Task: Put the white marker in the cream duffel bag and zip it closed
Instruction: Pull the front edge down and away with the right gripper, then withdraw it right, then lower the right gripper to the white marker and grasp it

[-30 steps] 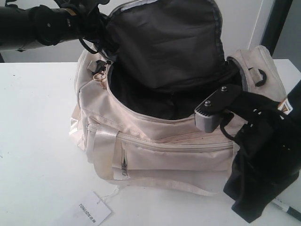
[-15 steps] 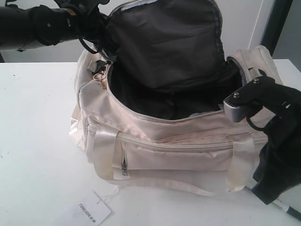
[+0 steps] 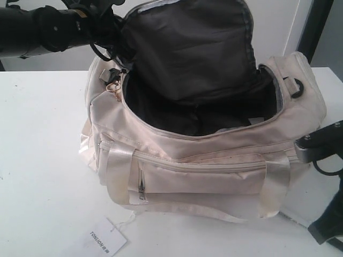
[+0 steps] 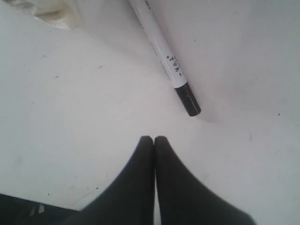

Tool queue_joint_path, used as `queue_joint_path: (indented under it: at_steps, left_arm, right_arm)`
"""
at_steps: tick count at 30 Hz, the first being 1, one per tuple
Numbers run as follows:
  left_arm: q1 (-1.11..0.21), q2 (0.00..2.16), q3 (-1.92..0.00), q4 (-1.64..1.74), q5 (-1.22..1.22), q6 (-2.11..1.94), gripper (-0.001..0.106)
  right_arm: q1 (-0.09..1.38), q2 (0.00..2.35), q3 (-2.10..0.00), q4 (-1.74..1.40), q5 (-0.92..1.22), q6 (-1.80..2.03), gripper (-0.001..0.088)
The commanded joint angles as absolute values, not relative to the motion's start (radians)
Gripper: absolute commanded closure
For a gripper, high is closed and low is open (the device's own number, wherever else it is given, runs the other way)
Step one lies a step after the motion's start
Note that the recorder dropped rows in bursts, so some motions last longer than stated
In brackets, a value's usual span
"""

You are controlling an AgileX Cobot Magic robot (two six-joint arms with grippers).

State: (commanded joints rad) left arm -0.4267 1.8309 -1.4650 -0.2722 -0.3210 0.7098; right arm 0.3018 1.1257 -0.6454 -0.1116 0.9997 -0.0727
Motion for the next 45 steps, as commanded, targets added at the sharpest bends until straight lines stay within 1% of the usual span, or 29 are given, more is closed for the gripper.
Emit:
queue_joint_path:
  at_steps: [8,11,19,25,29,34,40,45]
  left_arm:
    - [-0.427,1.831,-1.465,-0.272,-0.321,0.710,0.105]
    - [-0.427,1.831,-1.465,-0.272,-0.321,0.710,0.105]
    - [-0.427,1.831,-1.465,-0.272,-0.321,0.710,0.105]
    - [-0.427,1.831,-1.465,-0.272,-0.321,0.710,0.105]
    - [-0.427,1.831,-1.465,-0.272,-0.321,0.710,0.105]
    - [-0.427,1.831,-1.465,-0.272,-0.321,0.710,0.105]
    - [-0.427,1.831,-1.465,-0.272,-0.321,0.710,0.105]
    - [-0.427,1.831,-1.465,-0.272,-0.321,0.710,0.105]
  right_arm:
    - [0.302,1.126,-0.497,-0.230,0.794,-0.082,0.0868]
    - [0.302,1.126,-0.466,-0.239,0.699,-0.085,0.0868]
    - [0.302,1.128,-0.382,-0.337,0.542,-0.085,0.0868]
    - [0.302,1.124,-0.382,-0.353,0.533,-0.066,0.0868]
    - [0.302,1.114,-0.387,-0.350,0.542,0.053,0.0868]
    - [0.288,1.114,-0.450,-0.361,0.657,0.134,0.0868]
    - [0.219,1.114,-0.480,-0.339,0.713,0.217,0.0868]
    - [0.157,1.114,-0.480,-0.218,0.717,0.157,0.0868]
